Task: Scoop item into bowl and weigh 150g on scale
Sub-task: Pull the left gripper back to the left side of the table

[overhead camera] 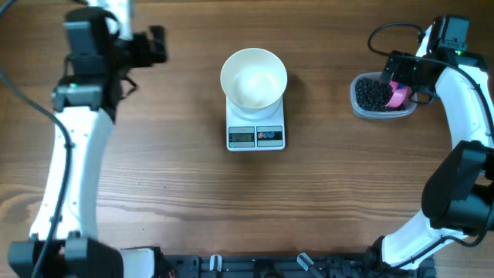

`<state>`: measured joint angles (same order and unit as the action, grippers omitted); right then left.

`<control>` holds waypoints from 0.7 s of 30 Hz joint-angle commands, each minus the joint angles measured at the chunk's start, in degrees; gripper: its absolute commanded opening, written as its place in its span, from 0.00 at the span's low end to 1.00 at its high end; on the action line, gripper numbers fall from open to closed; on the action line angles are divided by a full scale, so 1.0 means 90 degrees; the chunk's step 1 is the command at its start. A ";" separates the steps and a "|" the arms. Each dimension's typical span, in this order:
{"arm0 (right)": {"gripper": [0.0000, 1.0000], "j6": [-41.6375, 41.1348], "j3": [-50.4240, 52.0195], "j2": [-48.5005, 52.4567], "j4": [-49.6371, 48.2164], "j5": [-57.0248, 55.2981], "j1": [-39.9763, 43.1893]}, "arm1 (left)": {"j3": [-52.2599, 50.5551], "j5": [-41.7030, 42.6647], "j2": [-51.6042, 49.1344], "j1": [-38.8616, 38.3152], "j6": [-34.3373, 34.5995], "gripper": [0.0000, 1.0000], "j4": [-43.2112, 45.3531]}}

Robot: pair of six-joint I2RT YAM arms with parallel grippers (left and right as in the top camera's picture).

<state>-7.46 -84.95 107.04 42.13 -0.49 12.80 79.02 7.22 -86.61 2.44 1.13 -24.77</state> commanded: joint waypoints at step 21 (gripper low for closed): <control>0.99 -0.0022 0.0039 0.0155 -0.0017 -0.0117 -0.0007 | 0.0041 -0.0478 -0.2956 0.1175 0.0930 1.00 -0.0920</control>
<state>-7.46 -84.90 107.04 42.11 -0.49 12.80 79.02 4.12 -111.44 12.73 8.95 -33.08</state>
